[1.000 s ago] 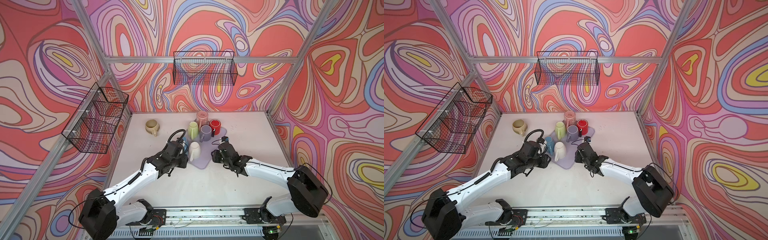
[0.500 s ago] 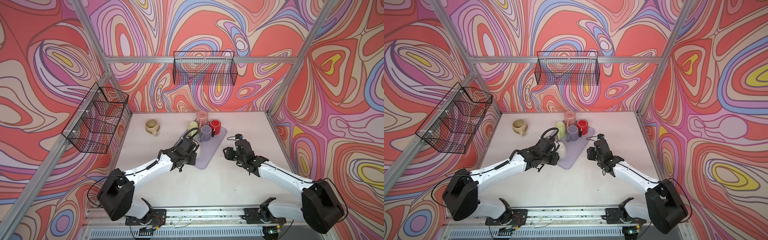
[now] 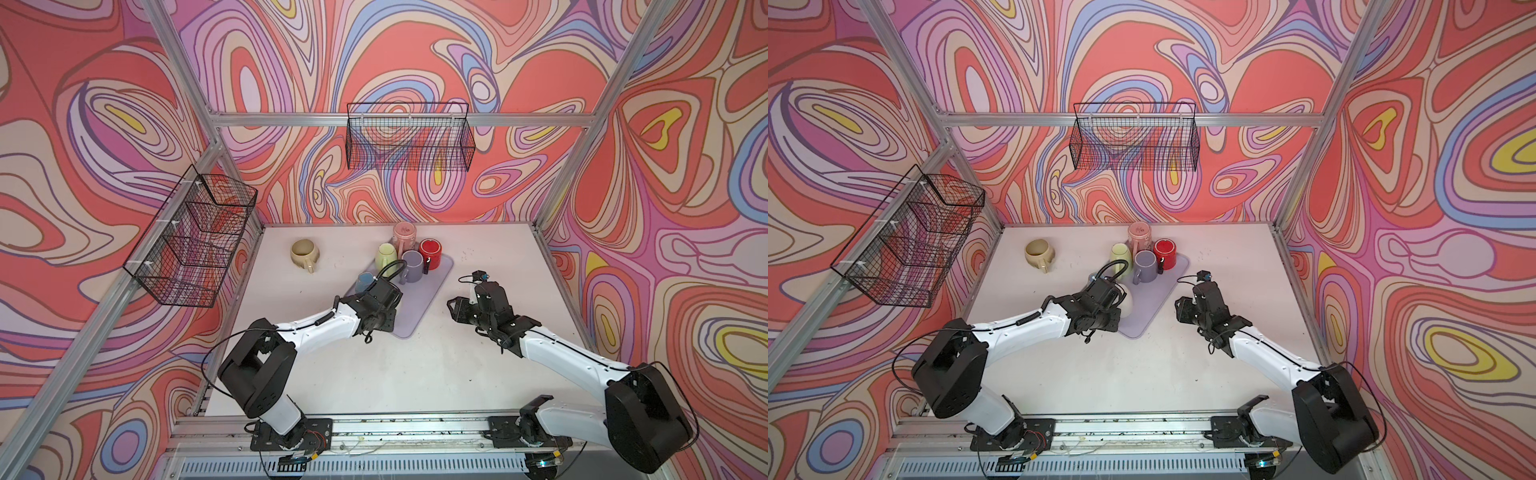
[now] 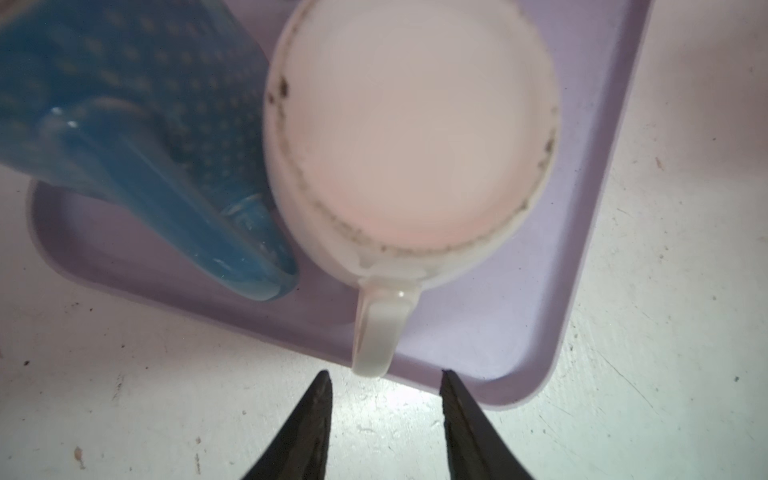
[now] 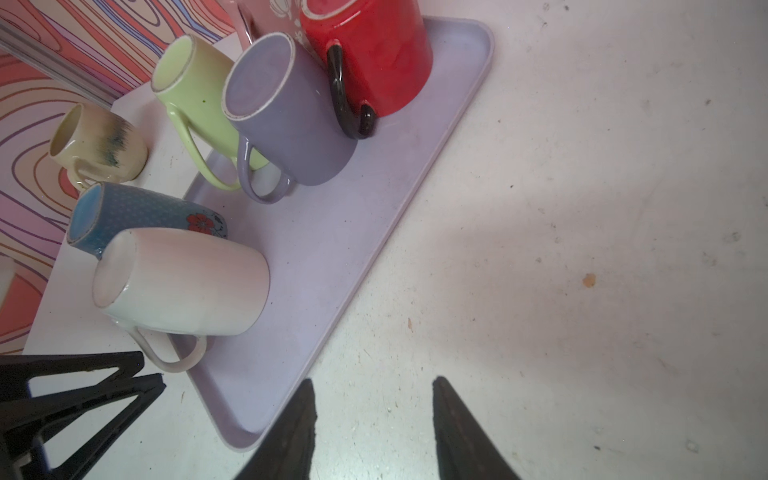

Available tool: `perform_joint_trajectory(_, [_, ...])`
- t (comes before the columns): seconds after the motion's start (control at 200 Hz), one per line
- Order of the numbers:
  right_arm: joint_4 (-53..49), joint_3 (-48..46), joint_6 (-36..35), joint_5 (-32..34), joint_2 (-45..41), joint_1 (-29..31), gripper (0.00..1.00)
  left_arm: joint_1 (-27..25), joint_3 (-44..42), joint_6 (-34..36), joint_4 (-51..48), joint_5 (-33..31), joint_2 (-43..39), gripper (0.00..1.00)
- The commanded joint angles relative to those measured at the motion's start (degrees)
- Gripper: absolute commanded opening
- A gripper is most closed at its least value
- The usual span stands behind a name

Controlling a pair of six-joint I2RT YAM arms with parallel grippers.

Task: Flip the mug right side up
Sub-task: 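Lower the left gripper onto the white mug on the tray and close it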

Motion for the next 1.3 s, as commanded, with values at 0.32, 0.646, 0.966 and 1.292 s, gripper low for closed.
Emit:
perform_joint_trajectory(0.32, [0.95, -0.53, -0.65, -1.21, -1.02, -0.62, 0.47, -0.36, 0.77, -0.96, 4.89, -1.51, 6.23, 0.43])
perform_joint_trajectory(0.646, [1.06, -1.11, -0.53, -0.97, -1.37, -0.84, 0.47, -0.36, 1.91, 0.17, 4.85, -3.09, 9.26, 0.41])
perform_joint_trajectory(0.966, [1.65, -1.54, -0.05, -1.12, -0.99, -0.89, 0.47, -0.36, 1.22, 0.80, 7.59, -3.97, 10.31, 0.29])
perform_joint_trajectory(1.292, [1.72, -2.01, 0.36, -0.65, -0.85, -1.01, 0.47, -0.36, 1.15, 2.19, 7.79, -3.85, 9.84, 0.15])
